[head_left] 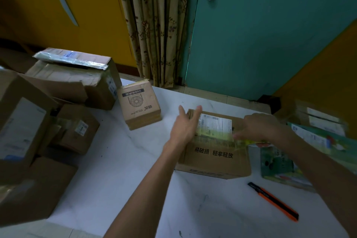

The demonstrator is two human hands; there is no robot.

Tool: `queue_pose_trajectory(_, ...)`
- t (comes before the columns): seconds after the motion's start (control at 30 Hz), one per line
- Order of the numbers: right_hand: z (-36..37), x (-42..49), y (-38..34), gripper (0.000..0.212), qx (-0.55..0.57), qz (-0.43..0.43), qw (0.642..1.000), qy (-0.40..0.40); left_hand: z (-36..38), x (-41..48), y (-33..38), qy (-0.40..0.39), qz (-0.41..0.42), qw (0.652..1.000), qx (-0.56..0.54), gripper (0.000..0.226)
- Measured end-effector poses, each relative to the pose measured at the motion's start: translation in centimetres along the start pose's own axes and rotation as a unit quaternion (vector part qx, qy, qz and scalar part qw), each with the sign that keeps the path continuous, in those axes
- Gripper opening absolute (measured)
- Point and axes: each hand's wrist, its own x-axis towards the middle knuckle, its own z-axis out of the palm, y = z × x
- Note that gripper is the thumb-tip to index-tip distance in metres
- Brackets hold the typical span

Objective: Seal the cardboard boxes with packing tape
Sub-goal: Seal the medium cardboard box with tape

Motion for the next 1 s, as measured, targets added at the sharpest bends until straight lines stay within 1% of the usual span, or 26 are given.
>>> queue_pose_trajectory(0.07,0.0,0.1,0.1,0.06,0.005,0.003,1.0,-0.012,1.7,-0.3,-0.6,0.015,-0.001,0.997,0.076,0.099)
queue_pose_trajectory(0.13,0.1,0.2,0.3,0.062,0.011,0.005,1.0,-0.015,2.4,-0.3,-1.5,0.062,0.013,0.988,0.138,0.095)
queue_pose_trajectory(0.23,0.3,0.3,0.7,0.055,0.024,-0.008,0.999,-0.024,2.5,0.1,-1.8,0.085,0.023,0.982,0.168,0.087)
queue_pose_trajectory(0.3,-0.1,0.1,1.5,0.055,0.082,-0.022,0.994,-0.075,2.4,0.1,-1.8,0.087,0.025,0.98,0.177,0.087)
queue_pose_trajectory(0.37,-0.8,-0.6,2.6,0.059,0.169,-0.026,0.974,-0.149,2.5,0.1,-2.0,0.09,0.029,0.978,0.185,0.089)
queue_pose_trajectory(0.4,-0.9,-0.9,3.0,0.06,0.209,-0.024,0.961,-0.177,2.6,0.1,-2.0,0.094,0.033,0.977,0.189,0.089)
queue_pose_trajectory(0.43,-0.7,-0.9,3.4,0.061,0.229,-0.02,0.955,-0.188,2.6,0.1,-2.0,0.1,0.036,0.975,0.193,0.088)
queue_pose_trajectory(0.5,0.3,-0.8,3.9,0.064,0.214,-0.012,0.962,-0.169,2.6,0.0,-2.1,0.106,0.037,0.972,0.205,0.087)
queue_pose_trajectory(0.57,1.6,-0.6,4.7,0.067,0.157,0.006,0.979,-0.132,2.7,0.0,-2.0,0.103,0.036,0.97,0.218,0.087)
queue_pose_trajectory(0.6,2.4,-0.5,5.2,0.067,0.146,0.017,0.982,-0.119,2.7,-0.1,-2.0,0.101,0.035,0.969,0.223,0.087)
queue_pose_trajectory(0.67,4.0,-0.4,6.3,0.069,0.18,0.025,0.979,-0.093,2.8,0.0,-2.0,0.099,0.033,0.968,0.227,0.087)
queue_pose_trajectory(0.73,6.2,-0.2,6.9,0.069,0.26,0.022,0.963,-0.06,2.8,0.2,-1.9,0.102,0.031,0.967,0.23,0.088)
queue_pose_trajectory(0.83,8.6,-0.5,6.1,0.062,0.394,0.027,0.918,-0.028,3.0,0.4,-2.1,0.102,0.027,0.966,0.236,0.088)
queue_pose_trajectory(0.93,8.9,-1.2,5.2,0.051,0.456,0.041,0.888,-0.045,3.0,0.5,-2.0,0.102,0.026,0.963,0.247,0.084)
queue_pose_trajectory(1.0,8.7,-1.6,4.9,0.053,0.472,0.034,0.879,-0.065,2.7,0.4,-2.1,0.109,0.03,0.96,0.257,0.078)
